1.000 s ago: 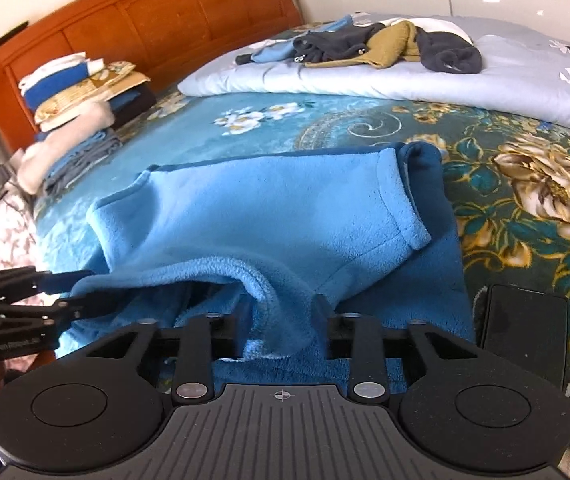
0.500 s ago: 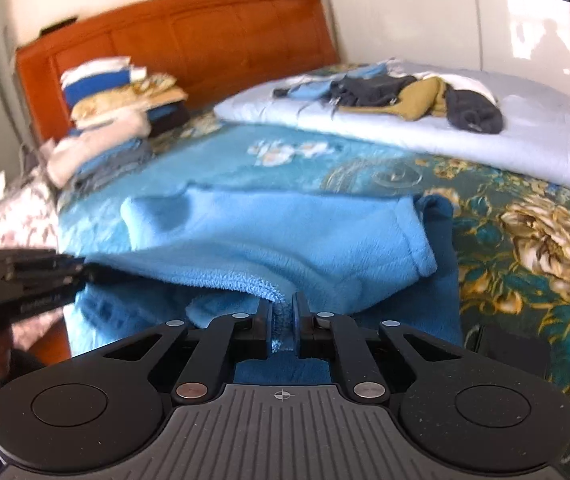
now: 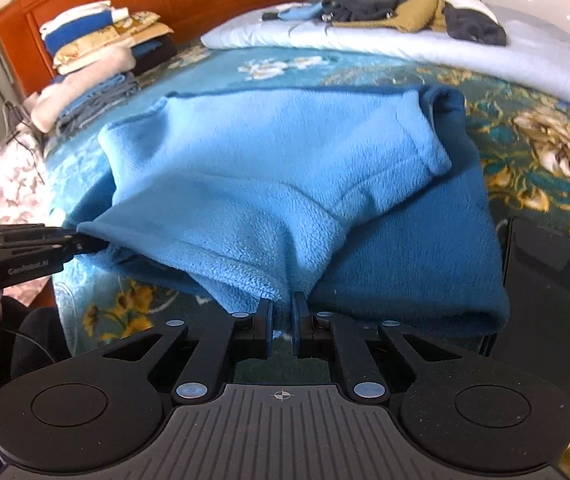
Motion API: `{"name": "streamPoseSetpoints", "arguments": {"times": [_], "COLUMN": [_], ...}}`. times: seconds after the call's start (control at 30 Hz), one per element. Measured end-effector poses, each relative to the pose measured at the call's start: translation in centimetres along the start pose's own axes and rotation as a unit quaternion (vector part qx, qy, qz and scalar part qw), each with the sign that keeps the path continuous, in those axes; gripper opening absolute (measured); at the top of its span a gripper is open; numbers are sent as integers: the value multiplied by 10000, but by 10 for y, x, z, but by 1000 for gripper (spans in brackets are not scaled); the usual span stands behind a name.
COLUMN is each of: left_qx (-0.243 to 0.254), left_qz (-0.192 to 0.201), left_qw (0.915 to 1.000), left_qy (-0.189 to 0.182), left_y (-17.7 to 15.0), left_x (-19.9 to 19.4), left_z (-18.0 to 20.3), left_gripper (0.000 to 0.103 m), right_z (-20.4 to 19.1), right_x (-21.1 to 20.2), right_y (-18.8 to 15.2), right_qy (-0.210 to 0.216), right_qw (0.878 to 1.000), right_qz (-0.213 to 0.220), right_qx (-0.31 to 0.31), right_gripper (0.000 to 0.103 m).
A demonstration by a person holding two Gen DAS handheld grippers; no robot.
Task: Fold clothes
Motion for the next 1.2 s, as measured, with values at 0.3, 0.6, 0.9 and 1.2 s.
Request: {"name": "streamPoseSetpoints", "arguments": {"times": [0.3, 0.6, 0.9, 1.2], "left_qx": [262, 385, -490, -1126], "left_qz": [72, 652, 466, 254], "left_qw": [9989, 9962, 9977, 9933], "left_qy": [-393, -433, 34, 30], "left_y": [8, 47, 94, 99], "left_x": [-20, -56, -6, 27], "left_z": [4, -2, -33, -60], "left_gripper": [18, 42, 70, 91], "right_z": [6, 38, 92, 119], "right_x": [-14, -59, -39, -3], "right_y": [10, 34, 59, 62], "right_qy": [64, 24, -319, -114], "right_qw": [9998, 9935, 9842, 9818], "right_qz": [128, 1044, 1290, 1058], "right_qx": [132, 444, 1172, 1575], "right_gripper": [10, 35, 88, 103]}}
Point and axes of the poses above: each gripper's, at about its wrist camera, not at the fingertips, and x roughly the way its jaws point, z to its right, y to its top, the point moved 4 cm from there along x, roughly the way its jaws point, and after that the axes turned 9 degrees about -x, right-handed, at the moved point
